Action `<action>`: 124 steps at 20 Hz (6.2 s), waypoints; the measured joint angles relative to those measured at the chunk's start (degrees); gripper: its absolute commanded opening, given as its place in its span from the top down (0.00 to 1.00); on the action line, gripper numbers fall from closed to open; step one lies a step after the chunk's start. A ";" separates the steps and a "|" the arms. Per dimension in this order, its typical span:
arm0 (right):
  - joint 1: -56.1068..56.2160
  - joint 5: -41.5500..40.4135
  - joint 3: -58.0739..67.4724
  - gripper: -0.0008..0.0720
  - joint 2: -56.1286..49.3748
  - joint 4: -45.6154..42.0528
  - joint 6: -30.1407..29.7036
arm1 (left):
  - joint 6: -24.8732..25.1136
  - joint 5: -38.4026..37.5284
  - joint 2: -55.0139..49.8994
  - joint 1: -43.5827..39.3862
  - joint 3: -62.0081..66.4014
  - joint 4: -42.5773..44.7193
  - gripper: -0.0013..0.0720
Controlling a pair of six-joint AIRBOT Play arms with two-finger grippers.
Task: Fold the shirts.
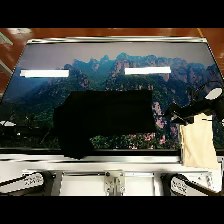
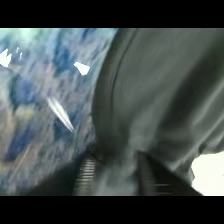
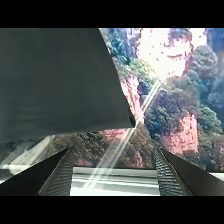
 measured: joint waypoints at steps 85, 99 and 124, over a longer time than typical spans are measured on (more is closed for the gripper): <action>15.82 -63.32 4.59 0.90 -15.04 7.32 -11.34 | 15.02 32.72 -12.41 -21.92 33.16 -10.12 0.93; 11.37 -24.28 4.50 0.90 -15.08 3.93 0.20 | -4.79 -3.30 -14.03 -16.44 35.15 11.43 0.93; -1.03 -5.70 4.20 0.19 -3.21 -10.73 -1.42 | -8.11 -21.35 -9.40 -4.39 40.61 19.61 0.19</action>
